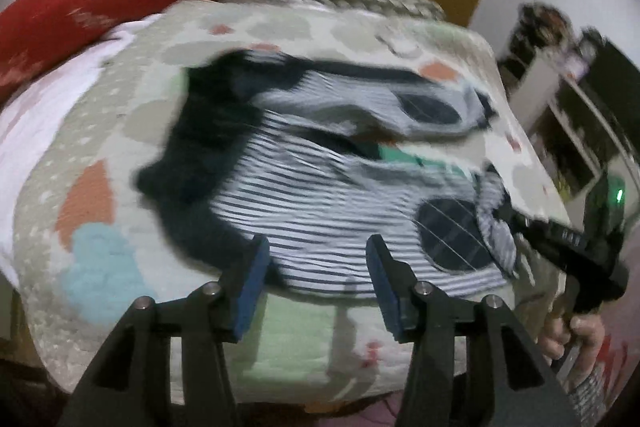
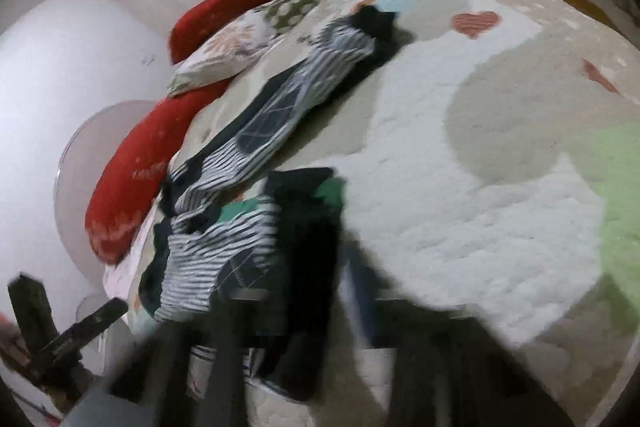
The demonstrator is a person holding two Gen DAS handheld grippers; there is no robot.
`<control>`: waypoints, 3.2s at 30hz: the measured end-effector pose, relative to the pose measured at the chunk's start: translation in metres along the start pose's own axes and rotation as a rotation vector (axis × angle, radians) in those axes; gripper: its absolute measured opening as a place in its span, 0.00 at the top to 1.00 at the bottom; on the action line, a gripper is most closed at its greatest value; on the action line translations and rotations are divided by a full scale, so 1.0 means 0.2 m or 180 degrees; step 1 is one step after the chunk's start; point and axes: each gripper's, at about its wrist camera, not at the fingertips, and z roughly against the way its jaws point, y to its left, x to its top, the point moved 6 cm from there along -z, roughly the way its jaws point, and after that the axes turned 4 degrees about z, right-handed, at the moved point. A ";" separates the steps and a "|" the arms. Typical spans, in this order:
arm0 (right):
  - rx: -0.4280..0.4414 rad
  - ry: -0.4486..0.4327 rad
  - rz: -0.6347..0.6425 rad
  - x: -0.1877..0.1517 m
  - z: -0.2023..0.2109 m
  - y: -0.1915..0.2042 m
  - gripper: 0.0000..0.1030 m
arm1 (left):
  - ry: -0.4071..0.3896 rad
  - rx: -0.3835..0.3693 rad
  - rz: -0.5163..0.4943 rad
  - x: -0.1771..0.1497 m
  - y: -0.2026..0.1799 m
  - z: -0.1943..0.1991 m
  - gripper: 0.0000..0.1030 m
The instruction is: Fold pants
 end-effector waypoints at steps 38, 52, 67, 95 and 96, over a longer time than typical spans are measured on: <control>-0.0629 -0.0222 0.0072 0.80 0.09 -0.32 0.45 | 0.0321 0.0086 -0.0661 0.81 -0.71 -0.79 0.37; -0.1201 0.0218 0.0284 0.89 -0.26 -0.42 0.93 | 0.0534 0.0210 -0.0824 0.75 -0.69 -1.06 0.30; -0.0617 0.0166 0.0701 0.88 -0.23 0.04 0.75 | 0.0359 0.0288 0.0351 0.79 0.12 -0.79 0.31; -0.1044 0.0714 0.1389 0.92 -0.38 0.03 0.52 | 0.0203 0.0331 -0.0858 0.96 0.20 -0.64 0.29; -0.1072 0.0783 0.1539 0.91 -0.42 0.06 0.48 | 0.0242 0.0322 -0.0898 0.96 0.19 -0.67 0.29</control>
